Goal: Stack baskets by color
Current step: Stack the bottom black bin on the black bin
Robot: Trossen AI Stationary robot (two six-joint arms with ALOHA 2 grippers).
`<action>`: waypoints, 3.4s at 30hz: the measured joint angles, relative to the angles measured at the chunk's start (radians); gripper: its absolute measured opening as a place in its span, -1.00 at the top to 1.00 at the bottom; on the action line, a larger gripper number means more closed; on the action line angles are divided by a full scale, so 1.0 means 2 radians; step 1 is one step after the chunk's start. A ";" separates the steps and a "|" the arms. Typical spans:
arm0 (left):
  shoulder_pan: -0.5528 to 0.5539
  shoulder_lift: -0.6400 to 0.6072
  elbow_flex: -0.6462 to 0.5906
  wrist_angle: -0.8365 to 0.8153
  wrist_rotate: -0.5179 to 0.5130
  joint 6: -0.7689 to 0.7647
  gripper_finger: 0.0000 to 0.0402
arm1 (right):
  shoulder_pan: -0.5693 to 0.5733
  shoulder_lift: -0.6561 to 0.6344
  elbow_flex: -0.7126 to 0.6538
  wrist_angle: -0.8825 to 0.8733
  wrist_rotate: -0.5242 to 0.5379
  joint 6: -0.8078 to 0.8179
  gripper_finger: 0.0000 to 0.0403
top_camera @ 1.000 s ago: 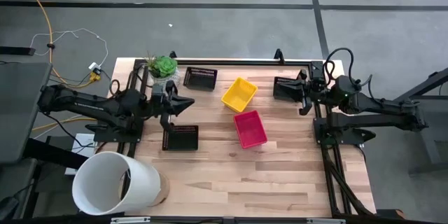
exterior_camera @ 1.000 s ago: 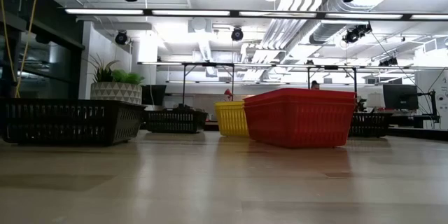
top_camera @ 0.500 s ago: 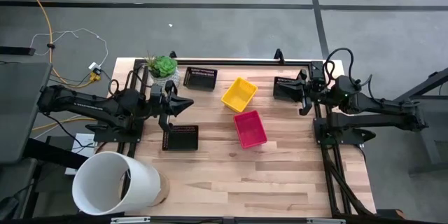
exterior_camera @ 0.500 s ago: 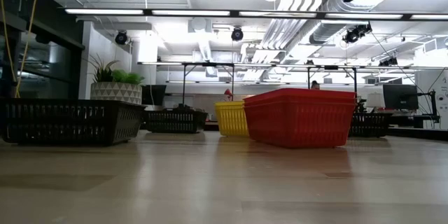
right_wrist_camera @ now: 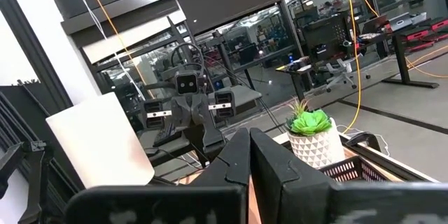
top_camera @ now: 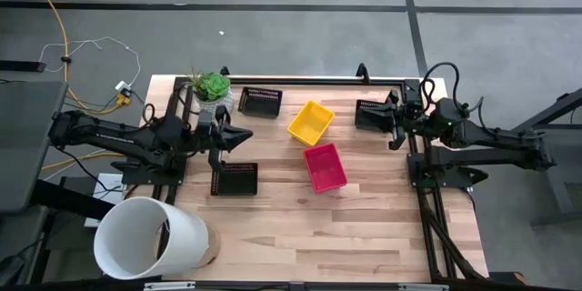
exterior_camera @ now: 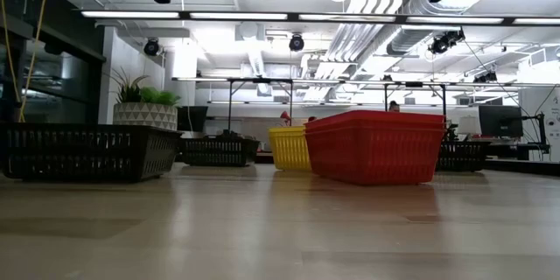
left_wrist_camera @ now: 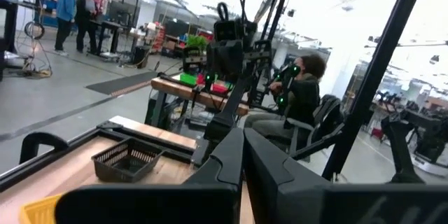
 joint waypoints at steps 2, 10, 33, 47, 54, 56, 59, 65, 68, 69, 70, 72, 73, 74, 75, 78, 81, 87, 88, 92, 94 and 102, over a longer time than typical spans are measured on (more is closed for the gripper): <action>0.000 0.000 0.000 -0.008 0.000 -0.001 1.00 | 0.000 0.000 0.000 0.000 0.000 0.000 1.00; 0.000 0.000 0.000 -0.014 -0.001 0.000 1.00 | 0.000 0.000 0.000 0.000 0.000 0.000 1.00; 0.000 0.000 0.001 -0.030 -0.013 0.022 0.80 | 0.000 0.000 0.000 0.000 0.000 0.000 1.00; 0.000 0.003 0.131 -0.350 -0.005 0.038 0.08 | 0.000 0.000 0.000 0.000 0.000 0.000 1.00; -0.006 0.032 0.158 -0.558 0.025 -0.008 -0.14 | 0.000 0.000 0.000 -0.006 0.000 0.000 1.00; -0.011 0.049 0.154 -0.599 0.028 -0.017 -0.16 | 0.000 0.000 0.000 -0.009 0.000 0.000 1.00; -0.015 0.081 0.140 -0.629 0.028 -0.022 -0.16 | 0.000 0.000 0.000 -0.011 0.000 0.000 1.00; -0.006 0.167 0.131 -0.623 0.008 -0.003 -0.16 | 0.000 0.000 0.000 -0.011 0.000 0.000 1.00; 0.005 0.207 0.131 -0.603 0.013 0.022 -0.16 | 0.000 0.000 0.000 -0.011 0.000 0.000 1.00; 0.009 0.220 0.131 -0.597 0.024 0.033 -0.16 | 0.000 0.000 0.000 -0.012 0.000 0.000 1.00; 0.014 0.233 0.131 -0.591 0.039 0.045 -0.16 | 0.000 0.000 0.000 -0.012 0.000 0.000 1.00; 0.022 0.256 0.131 -0.590 0.064 0.066 -0.16 | 0.000 0.000 0.000 -0.012 0.000 0.000 1.00; 0.025 0.267 0.131 -0.589 0.066 0.074 -0.16 | 0.000 0.000 0.000 -0.012 0.000 0.000 1.00; 0.029 0.277 0.131 -0.589 0.066 0.081 -0.16 | 0.000 0.000 0.000 -0.012 0.000 0.000 1.00; 0.032 0.286 0.131 -0.590 0.063 0.086 -0.16 | 0.000 0.000 0.000 -0.012 0.000 0.000 1.00; 0.043 0.309 0.131 -0.586 0.059 0.092 -0.16 | 0.000 0.000 0.000 -0.013 0.000 0.001 1.00; 0.050 0.325 0.131 -0.586 0.058 0.092 -0.15 | 0.000 0.000 0.000 -0.013 0.000 0.001 1.00; 0.053 0.335 0.131 -0.590 0.066 0.095 0.19 | 0.000 0.000 0.000 -0.013 0.000 0.000 1.00; 0.053 0.335 0.131 -0.589 0.066 0.096 0.29 | 0.000 0.000 0.000 -0.013 0.000 0.000 1.00; 0.053 0.335 0.131 -0.589 0.066 0.096 0.81 | 0.000 0.000 0.000 -0.014 0.000 0.000 1.00; 0.053 0.334 0.131 -0.589 0.068 0.093 0.94 | 0.000 0.000 0.000 -0.014 0.000 0.000 1.00; 0.067 0.331 0.208 -0.595 0.050 0.106 0.99 | 0.000 0.000 0.000 -0.015 0.000 0.000 1.00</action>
